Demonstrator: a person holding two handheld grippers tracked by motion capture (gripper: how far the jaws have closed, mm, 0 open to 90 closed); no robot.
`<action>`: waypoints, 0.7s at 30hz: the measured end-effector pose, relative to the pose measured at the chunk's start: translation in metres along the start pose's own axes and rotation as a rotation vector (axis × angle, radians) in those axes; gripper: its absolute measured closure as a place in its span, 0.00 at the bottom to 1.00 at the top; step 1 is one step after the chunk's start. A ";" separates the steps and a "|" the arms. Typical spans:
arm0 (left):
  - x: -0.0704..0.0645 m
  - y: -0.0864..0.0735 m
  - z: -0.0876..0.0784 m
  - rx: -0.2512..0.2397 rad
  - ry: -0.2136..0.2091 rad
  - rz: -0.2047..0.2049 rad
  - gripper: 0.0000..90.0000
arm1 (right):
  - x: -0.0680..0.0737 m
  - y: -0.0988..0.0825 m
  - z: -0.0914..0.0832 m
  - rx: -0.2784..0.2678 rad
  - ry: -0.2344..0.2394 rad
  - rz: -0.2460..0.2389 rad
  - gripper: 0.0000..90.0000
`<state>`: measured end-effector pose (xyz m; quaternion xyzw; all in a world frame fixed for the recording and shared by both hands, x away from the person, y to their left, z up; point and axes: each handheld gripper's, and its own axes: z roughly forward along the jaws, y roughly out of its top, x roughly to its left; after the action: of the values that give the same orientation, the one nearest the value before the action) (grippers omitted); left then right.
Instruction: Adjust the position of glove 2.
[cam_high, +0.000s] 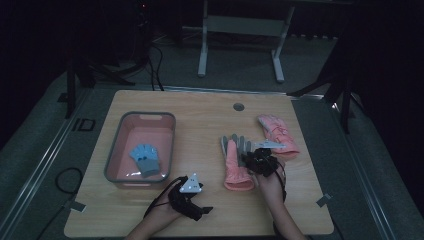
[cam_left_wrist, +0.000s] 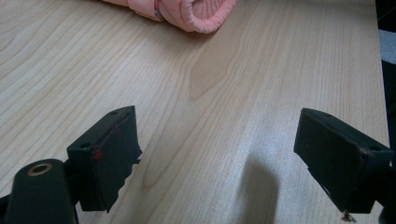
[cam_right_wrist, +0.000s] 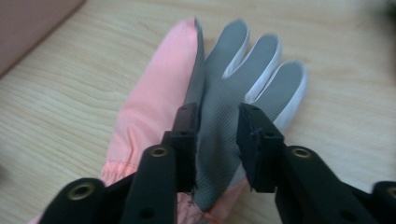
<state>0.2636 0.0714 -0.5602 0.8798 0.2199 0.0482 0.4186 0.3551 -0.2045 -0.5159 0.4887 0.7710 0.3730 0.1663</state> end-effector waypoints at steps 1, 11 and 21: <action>0.000 0.000 0.000 0.000 -0.001 -0.001 0.16 | -0.002 0.002 -0.004 -0.007 0.000 -0.011 0.74; -0.001 0.000 0.001 0.008 0.000 0.005 0.16 | -0.054 0.027 -0.037 -0.064 -0.047 -0.055 0.75; -0.003 0.000 0.001 0.010 0.001 0.013 0.16 | -0.110 0.037 -0.043 -0.059 -0.058 -0.019 0.72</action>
<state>0.2616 0.0695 -0.5604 0.8834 0.2145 0.0504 0.4136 0.4027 -0.3095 -0.4715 0.4866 0.7593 0.3796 0.2063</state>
